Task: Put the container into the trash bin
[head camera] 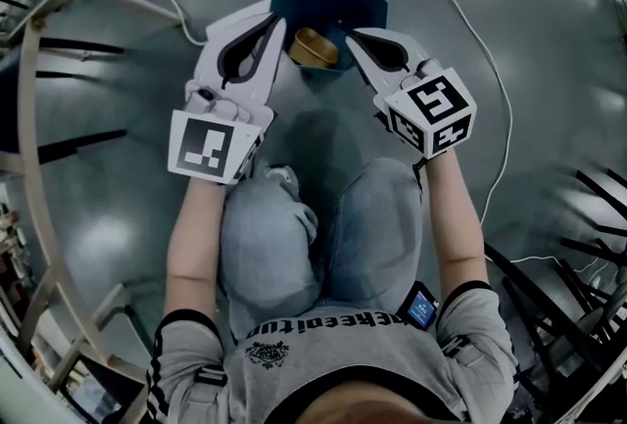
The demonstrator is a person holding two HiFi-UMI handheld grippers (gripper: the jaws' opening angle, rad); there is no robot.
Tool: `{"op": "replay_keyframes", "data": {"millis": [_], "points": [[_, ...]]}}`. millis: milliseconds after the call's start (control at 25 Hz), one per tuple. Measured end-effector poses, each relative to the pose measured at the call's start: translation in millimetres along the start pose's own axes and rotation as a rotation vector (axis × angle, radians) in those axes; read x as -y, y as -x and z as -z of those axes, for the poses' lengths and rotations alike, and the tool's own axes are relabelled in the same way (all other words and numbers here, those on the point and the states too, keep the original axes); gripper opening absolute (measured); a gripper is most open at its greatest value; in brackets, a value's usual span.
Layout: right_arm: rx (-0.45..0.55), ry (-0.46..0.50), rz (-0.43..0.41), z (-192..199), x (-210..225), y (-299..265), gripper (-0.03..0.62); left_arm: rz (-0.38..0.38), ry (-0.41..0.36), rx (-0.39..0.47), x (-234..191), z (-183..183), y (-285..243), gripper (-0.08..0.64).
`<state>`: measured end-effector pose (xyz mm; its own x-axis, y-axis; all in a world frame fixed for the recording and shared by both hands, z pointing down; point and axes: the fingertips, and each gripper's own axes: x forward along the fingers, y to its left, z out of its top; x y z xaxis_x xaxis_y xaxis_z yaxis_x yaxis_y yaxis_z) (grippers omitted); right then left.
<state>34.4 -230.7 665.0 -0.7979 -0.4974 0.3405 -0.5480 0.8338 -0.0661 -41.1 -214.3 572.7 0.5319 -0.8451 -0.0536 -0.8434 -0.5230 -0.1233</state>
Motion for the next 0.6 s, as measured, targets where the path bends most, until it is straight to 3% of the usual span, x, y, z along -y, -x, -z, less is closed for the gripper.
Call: {"op": "replay_keyframes", "data": {"millis": [200,440,600], "points": [[0.091,0.033,0.066,-28,0,18,0.002,0.001,0.000,0.032,1,-15,-12,0.020],[0.220,0.024,0.146,-81,-8,39,0.002,0.065,0.030,-0.041,-2,-36,-20,0.020],[0.209,-0.018,0.186,-106,-14,58,0.002,0.077,0.065,-0.065,-10,-62,-15,0.020]]}}
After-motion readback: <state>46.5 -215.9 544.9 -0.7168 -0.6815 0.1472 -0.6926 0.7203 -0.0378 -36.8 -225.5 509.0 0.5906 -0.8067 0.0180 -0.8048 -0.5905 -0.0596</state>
